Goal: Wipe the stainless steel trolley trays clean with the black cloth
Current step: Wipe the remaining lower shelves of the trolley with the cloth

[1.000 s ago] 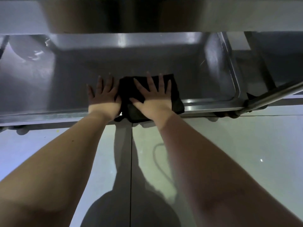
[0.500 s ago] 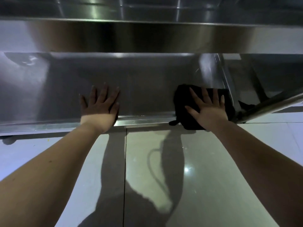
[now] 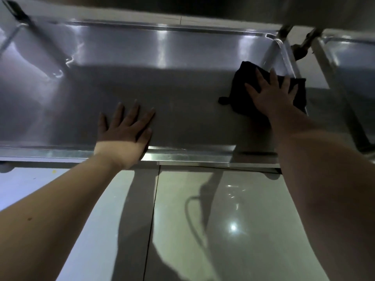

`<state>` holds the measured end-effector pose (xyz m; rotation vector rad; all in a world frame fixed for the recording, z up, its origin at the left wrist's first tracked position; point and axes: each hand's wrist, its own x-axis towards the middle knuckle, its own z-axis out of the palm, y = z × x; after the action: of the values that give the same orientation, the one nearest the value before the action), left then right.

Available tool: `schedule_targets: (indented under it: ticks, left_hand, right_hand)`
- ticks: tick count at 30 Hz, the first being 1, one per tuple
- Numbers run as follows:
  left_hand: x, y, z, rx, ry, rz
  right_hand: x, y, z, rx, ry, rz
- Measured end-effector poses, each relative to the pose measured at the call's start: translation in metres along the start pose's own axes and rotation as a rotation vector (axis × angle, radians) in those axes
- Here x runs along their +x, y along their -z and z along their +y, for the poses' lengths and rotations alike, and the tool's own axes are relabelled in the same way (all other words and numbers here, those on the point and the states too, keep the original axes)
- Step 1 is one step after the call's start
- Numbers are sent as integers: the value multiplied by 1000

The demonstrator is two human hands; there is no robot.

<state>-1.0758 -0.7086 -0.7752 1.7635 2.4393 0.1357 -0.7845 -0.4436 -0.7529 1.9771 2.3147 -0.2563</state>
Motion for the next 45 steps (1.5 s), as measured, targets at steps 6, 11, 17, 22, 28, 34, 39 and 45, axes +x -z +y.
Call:
schedule_targets:
  ticks: [6,11,17,22,28,34,39,45]
  left_hand:
    - [3,1,0,-6,7,-11]
    - [4,2,0,-19,-3,-31]
    - [3,5,2,-12,-2,-34]
    - [3,4,-1,-32,6,-30]
    - [3,3,1,-37,3,-26]
    - [5,0,1,-24,0,-43]
    - [9,0,-7,-38,-16,-73]
    - [38,24,-91,-45,90,-42]
  right_hand:
    - [-85,-27,38,-58,110,51]
    - [-107,-25,66,-70,23,-36]
    - [-128,-45,-93,-75,124,26]
    - [-139,-49,-122,-49,263,-14]
    - [-116,-20,33,-49,-117,-34]
    - [-117,-27,-2,-48,-192,-17]
    - [-148,-49,-127,-63,184,16]
    - [-154,-55,-143,-58,212,20]
